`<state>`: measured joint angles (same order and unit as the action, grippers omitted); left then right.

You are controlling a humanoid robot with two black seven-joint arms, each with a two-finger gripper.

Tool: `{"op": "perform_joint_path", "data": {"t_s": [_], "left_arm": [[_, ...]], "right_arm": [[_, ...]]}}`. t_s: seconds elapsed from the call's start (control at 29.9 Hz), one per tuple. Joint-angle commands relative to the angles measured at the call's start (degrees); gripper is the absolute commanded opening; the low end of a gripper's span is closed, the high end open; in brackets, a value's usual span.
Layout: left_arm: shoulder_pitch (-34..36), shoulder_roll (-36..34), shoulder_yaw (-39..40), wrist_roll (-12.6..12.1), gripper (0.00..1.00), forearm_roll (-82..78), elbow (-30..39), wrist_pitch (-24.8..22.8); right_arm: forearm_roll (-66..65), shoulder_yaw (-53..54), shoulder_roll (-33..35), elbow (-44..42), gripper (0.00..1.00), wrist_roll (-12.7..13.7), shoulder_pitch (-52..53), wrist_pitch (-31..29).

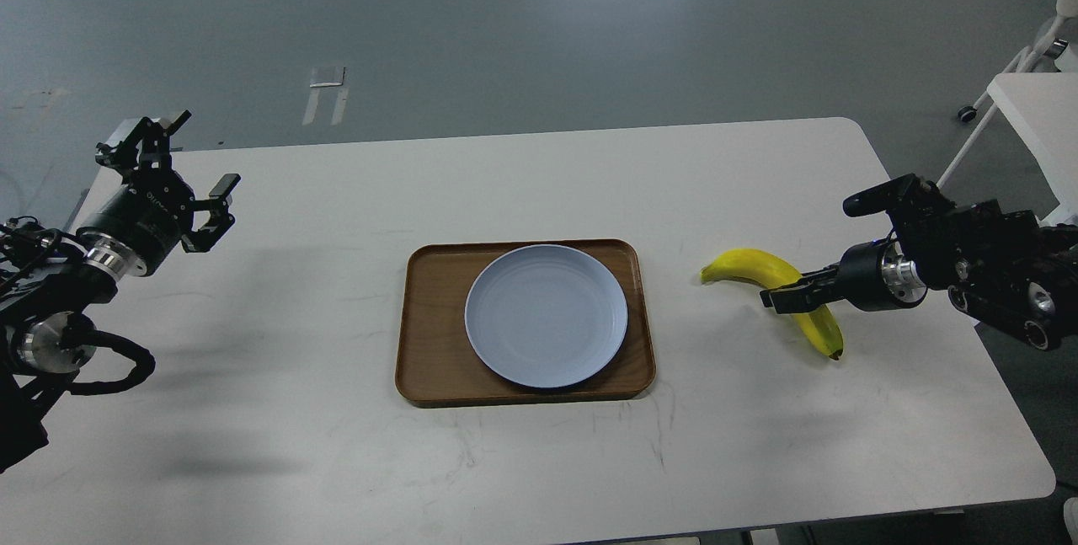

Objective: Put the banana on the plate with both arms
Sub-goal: 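Reach the right gripper down and grasp the yellow banana, then lift the banana and carry it over the blue plate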

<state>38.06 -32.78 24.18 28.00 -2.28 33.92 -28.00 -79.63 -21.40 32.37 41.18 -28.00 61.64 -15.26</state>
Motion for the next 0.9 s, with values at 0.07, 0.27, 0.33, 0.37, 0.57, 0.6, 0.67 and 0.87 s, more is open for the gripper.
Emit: {"op": "perform_joint_path", "data": {"t_s": [0.07, 0.27, 0.33, 0.37, 0.57, 0.6, 0.67, 0.87], "left_arm": [[-0.1, -0.2, 0.0, 0.0, 0.98, 0.0, 0.0, 0.0], [-0.1, -0.3, 0.4, 0.0, 0.98, 0.1, 0.0, 0.0], [-0.1, -0.3, 0.9, 0.0, 0.98, 0.0, 0.0, 0.0], [-0.1, -0.3, 0.9, 0.0, 0.98, 0.0, 0.0, 0.0], [0.0, -0.3, 0.9, 0.0, 0.98, 0.0, 0.0, 0.0], [0.0, -0.3, 1.0, 0.0, 0.98, 0.1, 0.0, 0.0], [0.0, -0.3, 1.0, 0.0, 0.98, 0.1, 0.0, 0.0], [0.1, -0.9, 2.1, 0.0, 0.98, 0.1, 0.0, 0.0]], "right_arm": [[0.0, -1.5, 1.0, 1.2, 0.0, 0.0, 0.5, 0.1], [0.0, -1.5, 4.7, 7.3, 0.0, 0.0, 5.1, 0.1], [0.0, -1.5, 5.7, 9.9, 0.0, 0.0, 8.7, 0.0], [0.0, -1.5, 5.7, 10.5, 0.0, 0.0, 9.8, 0.0], [1.1, -1.7, 3.3, 13.3, 0.01, 0.0, 17.3, -1.3], [1.3, -2.1, 1.0, 13.3, 0.02, 0.0, 18.0, -1.9], [1.3, -2.9, -1.1, 13.5, 0.02, 0.0, 18.3, -2.1], [2.5, -5.6, -8.5, 13.0, 0.02, 0.0, 18.7, -2.5]]}}
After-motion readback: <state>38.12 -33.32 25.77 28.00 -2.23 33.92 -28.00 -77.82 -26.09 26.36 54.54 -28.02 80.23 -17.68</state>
